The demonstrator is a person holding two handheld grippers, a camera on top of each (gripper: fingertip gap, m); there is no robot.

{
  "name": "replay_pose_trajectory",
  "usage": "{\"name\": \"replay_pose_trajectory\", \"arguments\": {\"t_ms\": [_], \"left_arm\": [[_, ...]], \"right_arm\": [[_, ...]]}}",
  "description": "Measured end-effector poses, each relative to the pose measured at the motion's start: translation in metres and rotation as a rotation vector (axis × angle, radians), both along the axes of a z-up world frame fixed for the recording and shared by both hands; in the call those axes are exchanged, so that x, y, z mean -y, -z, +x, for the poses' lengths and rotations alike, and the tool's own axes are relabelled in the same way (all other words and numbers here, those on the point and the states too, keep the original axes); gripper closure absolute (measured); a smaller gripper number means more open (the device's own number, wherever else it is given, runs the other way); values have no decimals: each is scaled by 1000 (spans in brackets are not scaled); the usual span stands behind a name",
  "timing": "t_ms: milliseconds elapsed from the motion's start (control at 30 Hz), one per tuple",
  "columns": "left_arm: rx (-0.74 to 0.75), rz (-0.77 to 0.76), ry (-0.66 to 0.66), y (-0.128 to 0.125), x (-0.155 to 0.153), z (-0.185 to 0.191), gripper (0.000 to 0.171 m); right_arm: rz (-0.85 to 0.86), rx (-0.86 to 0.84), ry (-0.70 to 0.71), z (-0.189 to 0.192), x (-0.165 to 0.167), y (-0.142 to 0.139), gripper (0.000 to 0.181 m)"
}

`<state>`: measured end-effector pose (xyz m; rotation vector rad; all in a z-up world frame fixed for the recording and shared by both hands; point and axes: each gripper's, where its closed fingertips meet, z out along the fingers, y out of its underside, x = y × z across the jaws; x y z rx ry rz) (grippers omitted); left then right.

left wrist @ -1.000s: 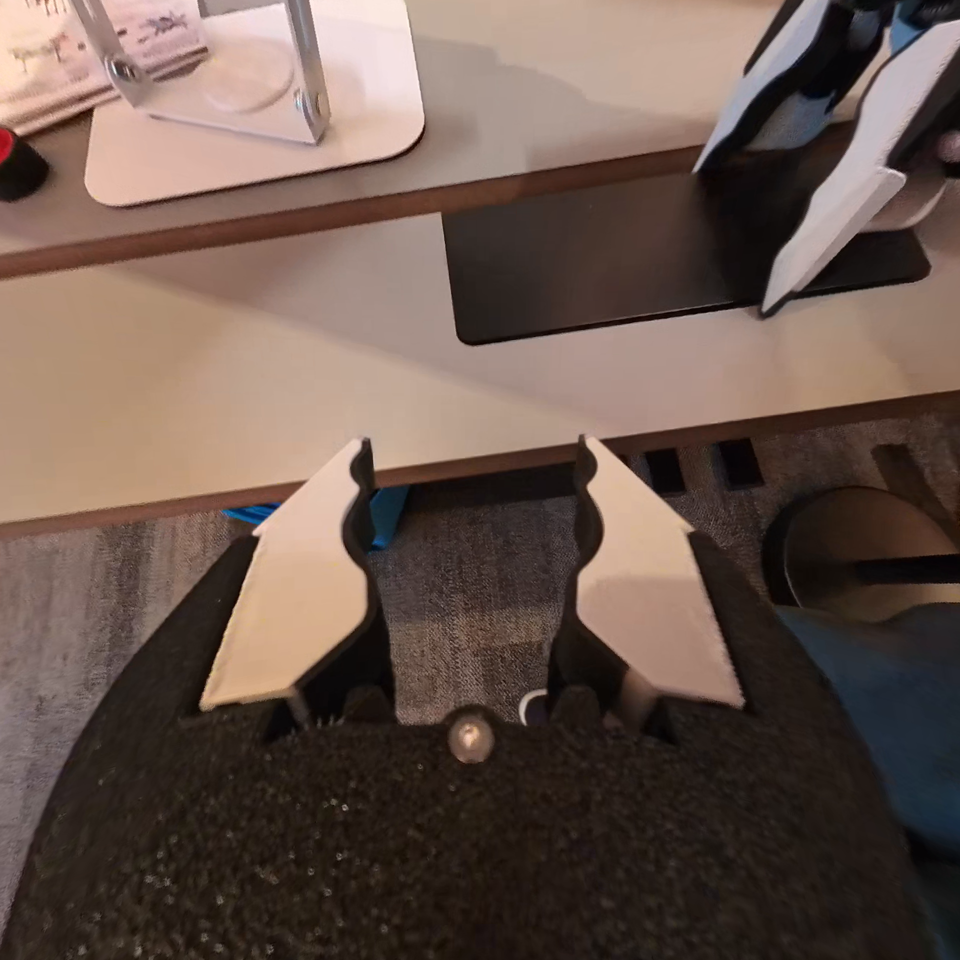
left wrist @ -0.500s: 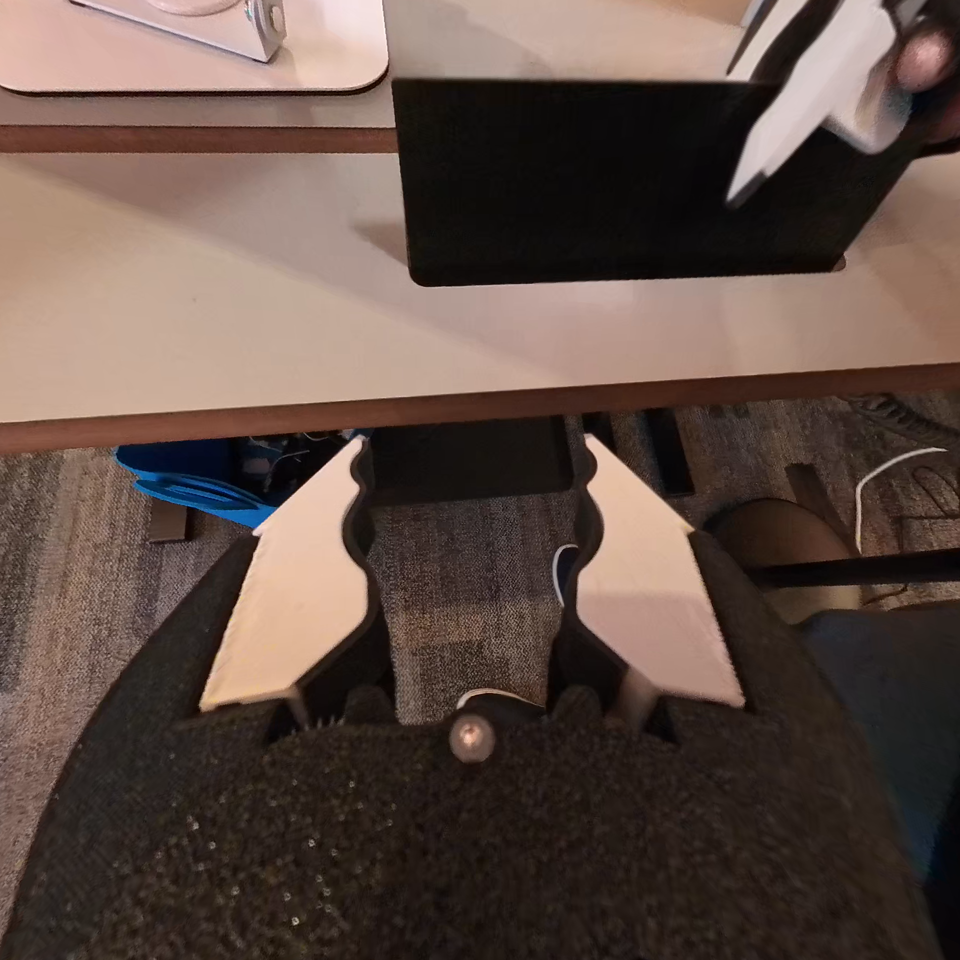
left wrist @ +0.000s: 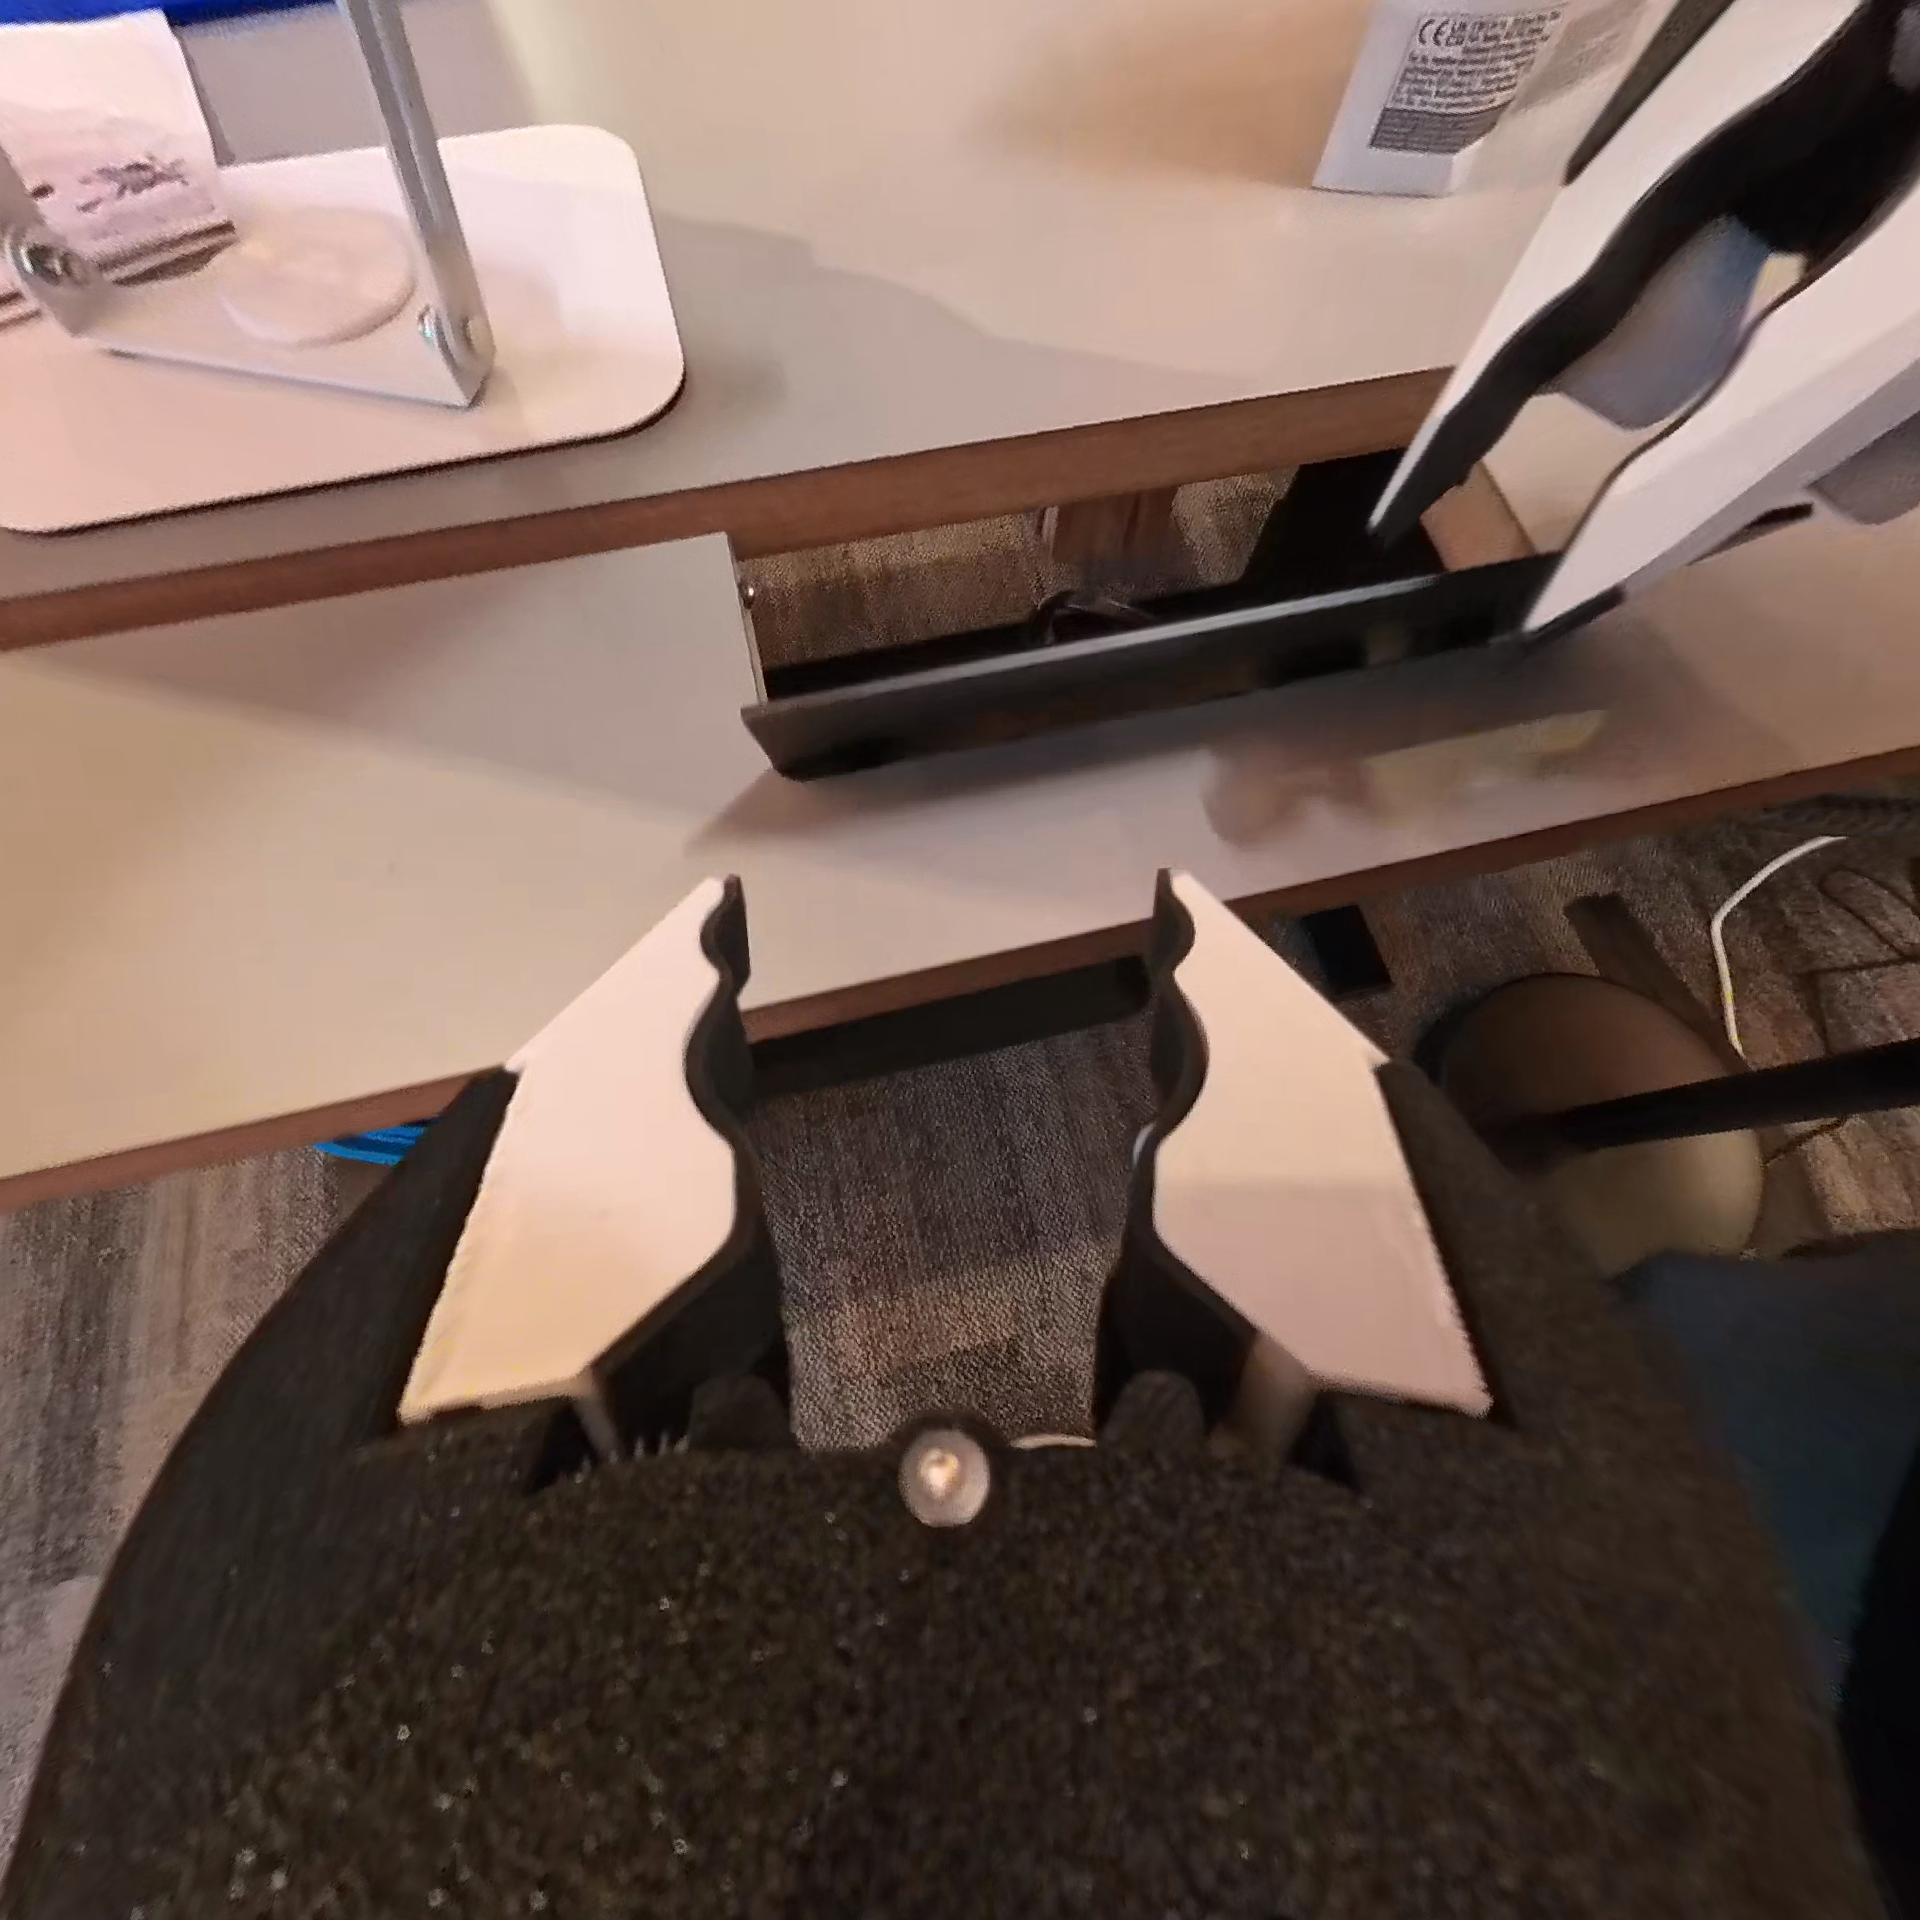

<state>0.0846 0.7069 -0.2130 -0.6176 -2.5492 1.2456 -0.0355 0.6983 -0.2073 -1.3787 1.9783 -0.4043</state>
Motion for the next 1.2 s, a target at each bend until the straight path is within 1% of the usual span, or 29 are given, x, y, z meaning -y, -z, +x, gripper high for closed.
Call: {"name": "replay_pose_trajectory", "arguments": {"t_ms": [67, 133, 267, 367, 467, 633, 767, 867, 1000, 1100, 1200], "left_arm": [[-8, 8, 5, -1, 4, -2, 96], [-30, 15, -9, -3, 7, -1, 96], [-38, 37, -19, -6, 7, 1, 95], [-18, 45, -3, -11, 5, -1, 91], [-4, 52, 30, -18, 4, -7, 90], [46, 76, 96, -18, 6, -19, 90], [77, 99, 131, -13, 9, -29, 90], [94, 114, 158, -12, 9, -37, 90], [132, 111, 178, -14, 8, -38, 91], [145, 122, 187, -13, 4, -33, 91], [163, 118, 203, -12, 0, -21, 93]], "right_arm": [[-18, 8, 17, -7, -1, -9, 135], [-25, 3, 29, -15, -2, -15, 130], [-31, 15, 87, -31, 0, -26, 113], [-36, 23, 152, -48, 5, -27, 106], [-44, 34, 213, -67, 8, -27, 98], [-46, 34, 299, -104, 7, -21, 95], [-18, 59, 338, -121, 0, -19, 95], [-20, 85, 341, -124, -4, -25, 96], [-28, 130, 309, -115, -5, -36, 96], [-17, 140, 249, -101, -12, -46, 96], [-16, 160, 209, -79, -17, -59, 97]]}}
